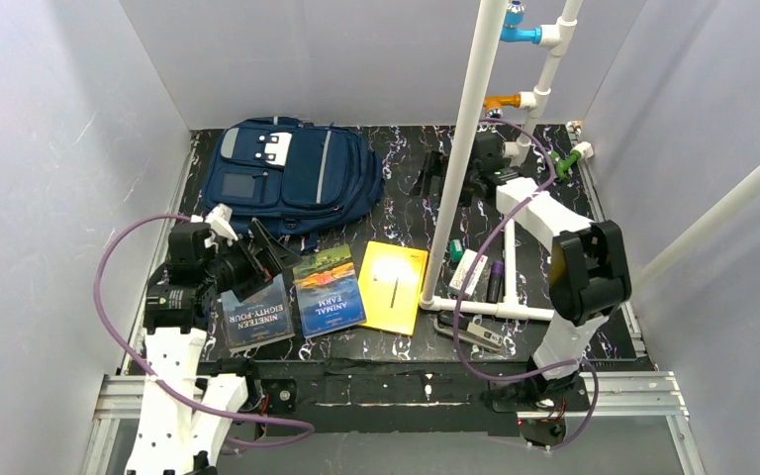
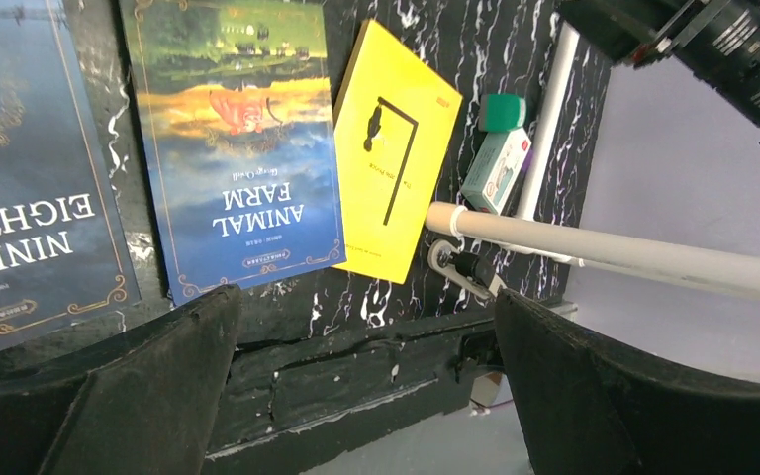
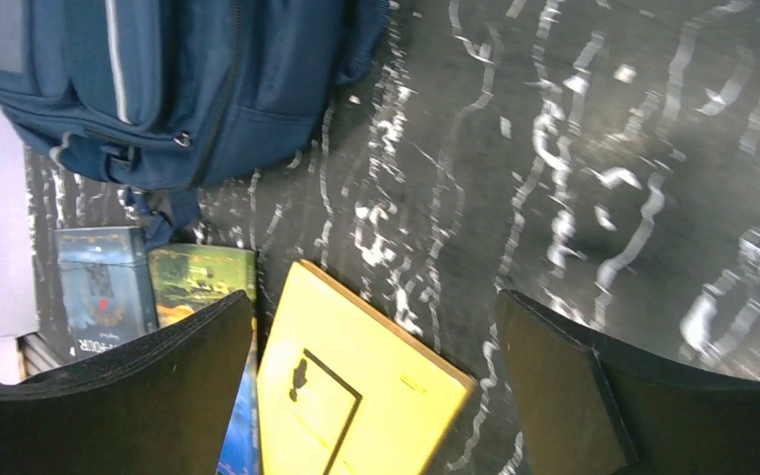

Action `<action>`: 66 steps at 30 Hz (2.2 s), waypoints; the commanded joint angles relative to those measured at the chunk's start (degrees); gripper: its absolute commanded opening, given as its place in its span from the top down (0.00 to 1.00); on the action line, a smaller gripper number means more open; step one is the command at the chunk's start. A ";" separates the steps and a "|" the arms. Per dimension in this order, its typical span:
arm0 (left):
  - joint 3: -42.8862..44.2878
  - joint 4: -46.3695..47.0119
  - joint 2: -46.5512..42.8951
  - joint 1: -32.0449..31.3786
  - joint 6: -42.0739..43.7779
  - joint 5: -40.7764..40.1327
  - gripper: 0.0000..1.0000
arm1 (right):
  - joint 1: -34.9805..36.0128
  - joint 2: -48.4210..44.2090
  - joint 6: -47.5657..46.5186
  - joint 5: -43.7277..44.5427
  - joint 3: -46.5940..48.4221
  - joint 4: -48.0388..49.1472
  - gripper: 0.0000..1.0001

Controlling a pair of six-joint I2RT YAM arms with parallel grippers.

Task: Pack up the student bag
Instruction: Pick up the student bag at the center of the board, then unzip the student bag at the center of the board.

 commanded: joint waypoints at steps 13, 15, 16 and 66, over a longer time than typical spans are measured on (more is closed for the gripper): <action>-8.12 6.81 6.27 -3.84 -2.94 1.84 0.01 | 7.43 34.38 8.76 -8.89 30.35 14.19 0.00; -8.83 6.91 6.63 -5.79 -3.72 0.54 0.01 | 8.24 36.89 9.14 -7.79 32.26 16.18 0.00; -9.33 7.15 6.57 -7.26 -4.52 -0.14 0.01 | 8.73 37.74 9.19 -7.13 32.79 17.03 0.00; 10.72 30.34 41.11 -13.51 16.96 -21.07 0.55 | 2.85 11.66 56.56 -4.62 26.52 10.85 0.99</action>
